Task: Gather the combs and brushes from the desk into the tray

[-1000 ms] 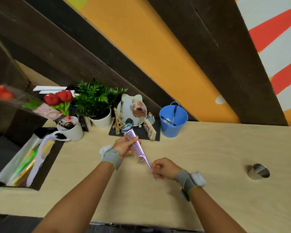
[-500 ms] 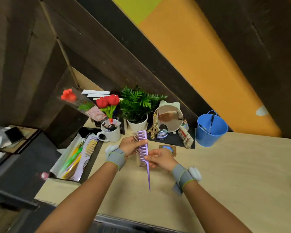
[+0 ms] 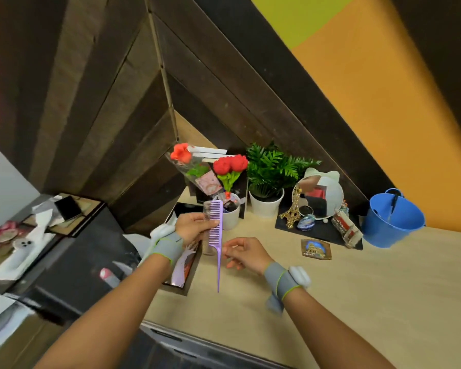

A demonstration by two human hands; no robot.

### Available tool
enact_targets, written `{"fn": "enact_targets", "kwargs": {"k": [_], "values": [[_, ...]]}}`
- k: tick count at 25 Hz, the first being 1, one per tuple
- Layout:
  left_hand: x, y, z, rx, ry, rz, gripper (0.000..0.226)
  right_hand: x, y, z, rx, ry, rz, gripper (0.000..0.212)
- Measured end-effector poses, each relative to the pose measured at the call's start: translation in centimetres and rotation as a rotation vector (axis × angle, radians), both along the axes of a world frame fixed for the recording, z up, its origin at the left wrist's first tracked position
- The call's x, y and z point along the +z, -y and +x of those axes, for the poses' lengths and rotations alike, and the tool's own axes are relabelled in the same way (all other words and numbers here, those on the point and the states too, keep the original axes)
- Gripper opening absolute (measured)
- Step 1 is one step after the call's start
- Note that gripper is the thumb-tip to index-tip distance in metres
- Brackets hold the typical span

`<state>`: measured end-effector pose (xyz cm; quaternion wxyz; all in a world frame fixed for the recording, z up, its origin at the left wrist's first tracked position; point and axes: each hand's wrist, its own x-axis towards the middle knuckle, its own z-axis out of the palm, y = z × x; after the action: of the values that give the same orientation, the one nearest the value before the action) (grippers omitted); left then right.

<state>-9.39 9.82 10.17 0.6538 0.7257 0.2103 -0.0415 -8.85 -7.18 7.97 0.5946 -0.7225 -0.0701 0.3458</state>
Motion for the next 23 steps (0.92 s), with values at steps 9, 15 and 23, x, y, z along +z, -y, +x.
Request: {"fn": "enact_targets", "kwargs": {"k": [9,15,23], "values": [[1.0,-9.5,2.3,-0.043,0.008,0.534,0.031,-0.4,-1.6,-0.5,-0.099,0.016,-0.066,0.017],[-1.8,-9.2,3.7,-0.121,-0.15,0.491,0.035,-1.0,0.1,-0.2,-0.193,0.002,-0.114,0.017],[-4.1,-8.2,3.2,0.02,-0.159,0.405,0.048,-1.0,1.3,-0.3,-0.25,-0.003,-0.143,0.011]]}}
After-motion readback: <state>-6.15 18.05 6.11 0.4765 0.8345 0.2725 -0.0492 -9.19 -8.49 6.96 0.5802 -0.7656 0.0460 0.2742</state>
